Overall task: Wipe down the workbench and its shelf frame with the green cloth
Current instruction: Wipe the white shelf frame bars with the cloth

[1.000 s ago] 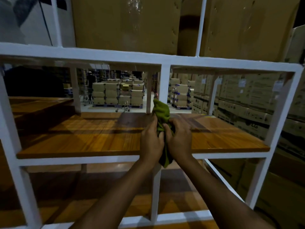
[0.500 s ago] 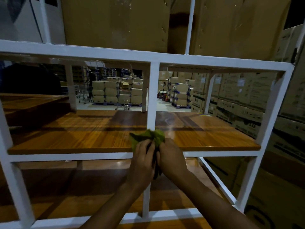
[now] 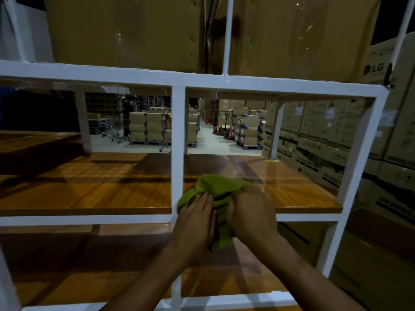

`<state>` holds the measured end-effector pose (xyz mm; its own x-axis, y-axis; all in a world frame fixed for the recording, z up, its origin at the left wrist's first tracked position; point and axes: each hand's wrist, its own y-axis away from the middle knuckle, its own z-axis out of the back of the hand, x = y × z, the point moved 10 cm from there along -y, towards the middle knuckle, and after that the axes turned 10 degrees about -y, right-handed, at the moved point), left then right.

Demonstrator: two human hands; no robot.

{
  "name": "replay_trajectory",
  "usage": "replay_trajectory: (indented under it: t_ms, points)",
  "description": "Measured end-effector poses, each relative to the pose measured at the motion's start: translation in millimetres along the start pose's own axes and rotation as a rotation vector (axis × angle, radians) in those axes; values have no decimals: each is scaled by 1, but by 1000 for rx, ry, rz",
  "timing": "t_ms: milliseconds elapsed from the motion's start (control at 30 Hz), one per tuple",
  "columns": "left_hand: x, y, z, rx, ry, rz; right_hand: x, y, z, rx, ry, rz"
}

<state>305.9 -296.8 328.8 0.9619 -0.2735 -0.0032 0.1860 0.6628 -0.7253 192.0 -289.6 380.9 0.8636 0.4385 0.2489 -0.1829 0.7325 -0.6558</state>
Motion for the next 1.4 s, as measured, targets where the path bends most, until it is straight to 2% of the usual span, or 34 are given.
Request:
replay_trajectory:
  t_ms: [133, 300, 433, 533, 767, 833, 1067, 1233, 1333, 1400]
  points:
    - [1, -13, -18, 204, -109, -11, 9, -13, -27, 22, -210, 119]
    - [9, -22, -36, 400, -274, -49, 14, -22, -70, 136, -178, 211]
    - [9, -25, -38, 391, -234, -28, 3, -24, -73, 162, -146, 225]
    - [-2, -23, -30, 299, -193, -93, -5, -11, -68, 201, -134, 213]
    - [-66, -36, -32, 327, -119, -238, -64, 19, -39, 148, 6, 161]
    - [-73, -44, -35, 353, -95, -242, -74, 13, -36, 193, 71, 146]
    - [-62, -46, -42, 387, -263, -209, -61, -5, -48, 441, 223, 158]
    - [-36, -35, -33, 402, -319, -113, -27, -9, -63, 497, 59, 163]
    - [-9, -23, -25, 403, -319, -37, -1, -3, -66, 400, -119, 147]
    - [1, -11, -19, 369, -307, -48, 7, 6, -69, 336, -207, 157]
